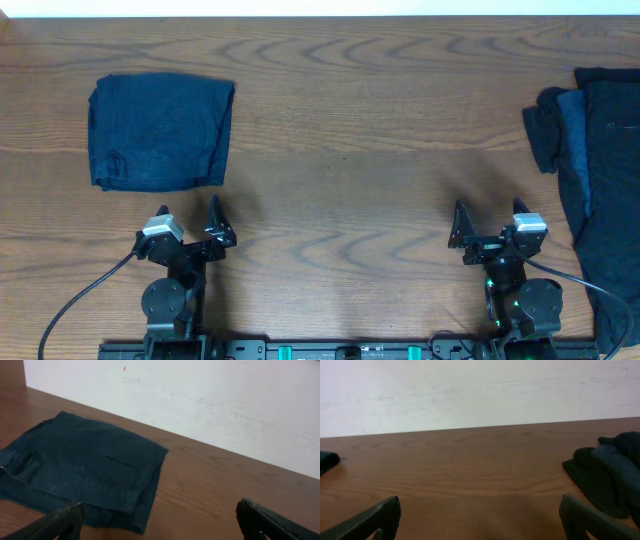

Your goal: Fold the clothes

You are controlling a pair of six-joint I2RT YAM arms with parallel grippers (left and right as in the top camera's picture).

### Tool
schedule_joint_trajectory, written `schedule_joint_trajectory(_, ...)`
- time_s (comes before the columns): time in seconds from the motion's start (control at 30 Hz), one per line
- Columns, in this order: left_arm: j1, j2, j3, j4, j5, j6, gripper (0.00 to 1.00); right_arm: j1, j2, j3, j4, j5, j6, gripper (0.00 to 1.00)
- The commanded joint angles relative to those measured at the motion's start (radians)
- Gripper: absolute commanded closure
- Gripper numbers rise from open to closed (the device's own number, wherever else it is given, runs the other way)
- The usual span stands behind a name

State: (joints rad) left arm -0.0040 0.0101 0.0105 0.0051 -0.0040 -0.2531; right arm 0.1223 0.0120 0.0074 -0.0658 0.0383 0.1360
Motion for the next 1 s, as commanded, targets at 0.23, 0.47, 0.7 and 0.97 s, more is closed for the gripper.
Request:
schedule_joint_trajectory(0.23, -0.004, -0.006, -0.006, -0.005, -0.016, 0.021, 0.02, 0.007, -0.006, -0.002, -0.002, 0.01, -0.014, 0.01)
schedule_joint_trajectory(0.47, -0.004, -0.006, -0.006, -0.005, -0.016, 0.021, 0.02, 0.007, -0.006, -0.002, -0.002, 0.01, -0.014, 0.01)
schedule_joint_trajectory(0.7, -0.004, -0.006, -0.006, -0.005, -0.016, 0.021, 0.02, 0.007, -0.006, -0.002, -0.002, 0.01, -0.014, 0.01)
schedule_joint_trajectory(0.97, -0.004, -0.006, -0.006, -0.025, -0.016, 0.021, 0.02, 0.007, -0.006, -0.002, -0.002, 0.01, -0.014, 0.01)
